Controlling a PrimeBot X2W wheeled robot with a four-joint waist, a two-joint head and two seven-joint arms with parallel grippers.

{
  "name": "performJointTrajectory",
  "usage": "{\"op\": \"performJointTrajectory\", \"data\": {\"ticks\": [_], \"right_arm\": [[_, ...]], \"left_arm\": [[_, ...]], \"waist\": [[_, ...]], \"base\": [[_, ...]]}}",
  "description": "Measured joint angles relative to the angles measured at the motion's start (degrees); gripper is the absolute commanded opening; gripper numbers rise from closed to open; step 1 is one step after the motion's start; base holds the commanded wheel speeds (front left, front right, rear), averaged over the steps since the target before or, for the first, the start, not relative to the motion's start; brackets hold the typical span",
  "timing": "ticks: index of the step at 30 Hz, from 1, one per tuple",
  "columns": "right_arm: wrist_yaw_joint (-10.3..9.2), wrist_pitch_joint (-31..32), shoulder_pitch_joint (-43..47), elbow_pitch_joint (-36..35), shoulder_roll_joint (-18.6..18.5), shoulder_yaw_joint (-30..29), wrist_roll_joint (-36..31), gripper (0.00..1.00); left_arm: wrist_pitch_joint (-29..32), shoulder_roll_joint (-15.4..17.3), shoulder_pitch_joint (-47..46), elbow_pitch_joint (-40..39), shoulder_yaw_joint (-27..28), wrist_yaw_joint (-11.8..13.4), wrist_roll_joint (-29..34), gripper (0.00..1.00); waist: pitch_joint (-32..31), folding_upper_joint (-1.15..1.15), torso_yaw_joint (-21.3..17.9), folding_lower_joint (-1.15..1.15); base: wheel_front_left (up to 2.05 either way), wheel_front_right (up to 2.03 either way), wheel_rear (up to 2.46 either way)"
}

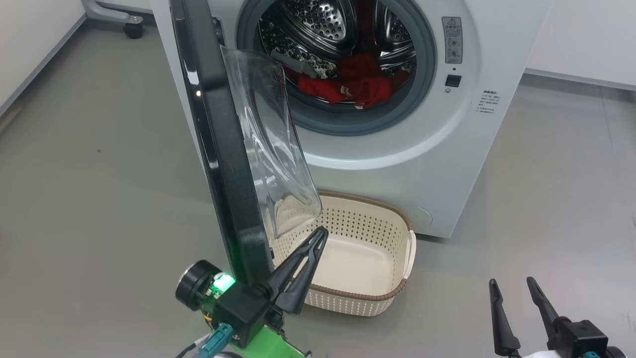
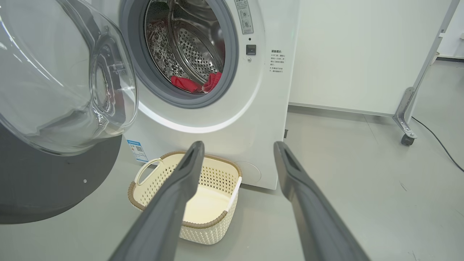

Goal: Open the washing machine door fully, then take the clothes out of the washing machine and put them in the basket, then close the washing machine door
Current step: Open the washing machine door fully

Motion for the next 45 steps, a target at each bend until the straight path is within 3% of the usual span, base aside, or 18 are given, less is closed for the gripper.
{"op": "performJointTrajectory", "data": {"ticks": [8, 15, 30, 45], "right_arm": [[0.24, 0.0, 0.0, 0.1, 0.2, -0.3, 0.0, 1.0], [0.58, 0.0, 0.0, 0.1, 0.6, -0.5, -0.5, 1.0], [1.13, 0.0, 0.0, 0.4, 1.3, -1.6, -0.6, 1.0], [1.56, 0.0, 0.0, 0.5, 1.5, -3.2, -1.0, 1.0]], "left_arm": [[3.8, 0.1, 3.6, 3.0, -1.1, 0.1, -0.4, 0.0], [5.5, 0.2, 4.9, 6.4, -0.5, 1.8, -0.4, 0.0], [6.1, 0.4, 4.8, 10.5, 3.0, 4.7, -0.3, 0.0], [5.7, 0.3, 4.7, 10.7, 2.6, 5.2, -0.3, 0.0]], "waist": [[0.1, 0.0, -0.2, 0.0], [0.5, 0.0, -0.4, 0.0], [1.0, 0.0, -0.8, 0.0], [1.5, 0.0, 1.4, 0.0]], "base": [[0.0, 0.0, 0.0], [0.0, 0.0, 0.0], [0.0, 0.0, 0.0], [0.0, 0.0, 0.0]]}}
